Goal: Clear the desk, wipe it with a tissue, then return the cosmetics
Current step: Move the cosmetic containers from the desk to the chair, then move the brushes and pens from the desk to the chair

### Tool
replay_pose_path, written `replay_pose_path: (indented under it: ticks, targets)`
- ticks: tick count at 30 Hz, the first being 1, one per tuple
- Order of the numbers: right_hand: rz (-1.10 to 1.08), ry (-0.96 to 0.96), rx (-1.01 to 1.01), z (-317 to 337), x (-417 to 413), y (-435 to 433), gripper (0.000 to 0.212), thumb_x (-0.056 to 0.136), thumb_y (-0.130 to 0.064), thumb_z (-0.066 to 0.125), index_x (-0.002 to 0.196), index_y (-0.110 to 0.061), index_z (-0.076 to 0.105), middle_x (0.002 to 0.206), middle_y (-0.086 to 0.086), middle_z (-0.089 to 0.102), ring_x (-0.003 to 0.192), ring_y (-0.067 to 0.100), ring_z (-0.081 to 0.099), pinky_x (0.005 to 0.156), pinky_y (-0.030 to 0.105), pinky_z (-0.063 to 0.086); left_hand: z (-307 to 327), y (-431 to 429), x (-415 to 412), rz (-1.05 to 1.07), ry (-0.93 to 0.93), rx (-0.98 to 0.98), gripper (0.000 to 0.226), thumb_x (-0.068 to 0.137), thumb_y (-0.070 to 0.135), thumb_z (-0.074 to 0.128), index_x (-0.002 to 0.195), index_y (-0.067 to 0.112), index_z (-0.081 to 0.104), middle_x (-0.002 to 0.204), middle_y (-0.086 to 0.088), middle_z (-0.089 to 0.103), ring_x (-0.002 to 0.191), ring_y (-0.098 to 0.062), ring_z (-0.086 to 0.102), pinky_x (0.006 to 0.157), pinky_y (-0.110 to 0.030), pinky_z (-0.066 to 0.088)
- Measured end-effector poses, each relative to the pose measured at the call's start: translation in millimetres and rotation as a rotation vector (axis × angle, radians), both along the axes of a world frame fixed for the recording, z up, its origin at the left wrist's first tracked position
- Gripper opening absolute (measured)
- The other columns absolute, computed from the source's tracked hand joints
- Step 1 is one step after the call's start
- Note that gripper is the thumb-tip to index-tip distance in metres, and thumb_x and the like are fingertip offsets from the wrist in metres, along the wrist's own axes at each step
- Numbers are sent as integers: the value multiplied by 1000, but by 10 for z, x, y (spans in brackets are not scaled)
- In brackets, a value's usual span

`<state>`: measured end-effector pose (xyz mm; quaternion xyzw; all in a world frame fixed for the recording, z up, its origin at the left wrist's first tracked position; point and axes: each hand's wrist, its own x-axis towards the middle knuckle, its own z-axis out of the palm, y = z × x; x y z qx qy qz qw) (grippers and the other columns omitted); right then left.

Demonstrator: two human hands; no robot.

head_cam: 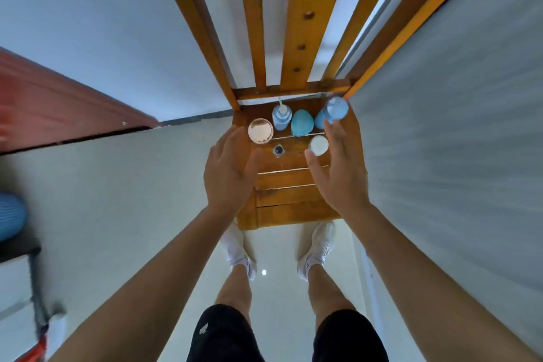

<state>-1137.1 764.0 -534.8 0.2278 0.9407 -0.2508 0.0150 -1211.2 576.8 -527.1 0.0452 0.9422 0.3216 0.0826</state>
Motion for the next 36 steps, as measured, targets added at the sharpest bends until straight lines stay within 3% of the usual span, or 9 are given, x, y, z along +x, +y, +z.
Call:
replay_pose_path:
  ticks: [4,8,14,17,23,26,31,36]
  targets:
    - [81,173,68,1099,-476,-192,66,99,-62,40,156,-31,26,164,1,28,147,25,35,106,36,38,1184,-354,-530,-71,236,5,50,93,42,66,135,17,59,146,-4,52,134,-27,50,104,-54,46]
    - [198,417,128,2260,-980,-422,62,103,-59,35,157,-31,23,165,2,25,146,24,34,110,37,33,2540,-741,-951,-69,502,-17,48,93,42,63,133,16,61,145,-6,53,138,-29,45,109,-54,40]
    - [453,637,127,3575,-1432,-956,60,102,-64,30,155,-38,23,167,-2,17,149,24,28,113,38,16,3908,-1527,-764,147,844,-134,43,94,43,63,128,17,64,143,-6,55,138,-33,43,109,-54,36]
    - [617,718,80,3844,-1429,-1315,59,100,-61,36,154,-35,32,165,-1,22,148,24,32,114,39,18,4115,-1902,-253,340,854,-196,43,93,42,65,129,18,64,146,-6,52,141,-32,39,110,-57,33]
    - [992,813,-82,3917,-1091,-2356,53,100,-53,45,147,-27,47,159,5,37,139,23,44,108,43,41,4061,-2702,1094,649,774,-374,53,93,51,60,139,25,56,154,-5,41,147,-31,28,116,-61,23]
    - [1159,833,-151,3985,-743,-3069,53,101,-54,45,148,-30,45,159,2,36,142,19,41,109,38,39,4083,-3202,1806,823,727,-442,55,92,51,60,141,24,54,155,-7,41,147,-32,28,114,-63,26]
    - [1404,868,-217,4139,-79,-4438,55,100,-54,47,149,-30,43,159,3,36,140,20,42,111,35,35,4170,-4127,2994,1096,681,-524,62,93,61,45,144,28,48,158,-3,35,149,-27,24,119,-55,21]
    - [1620,856,-285,4257,889,-6134,55,100,-51,49,149,-27,43,157,8,39,132,27,50,105,44,45,4135,-5068,4263,1347,677,-561,60,91,54,51,142,22,53,155,-8,39,147,-30,29,114,-60,28]
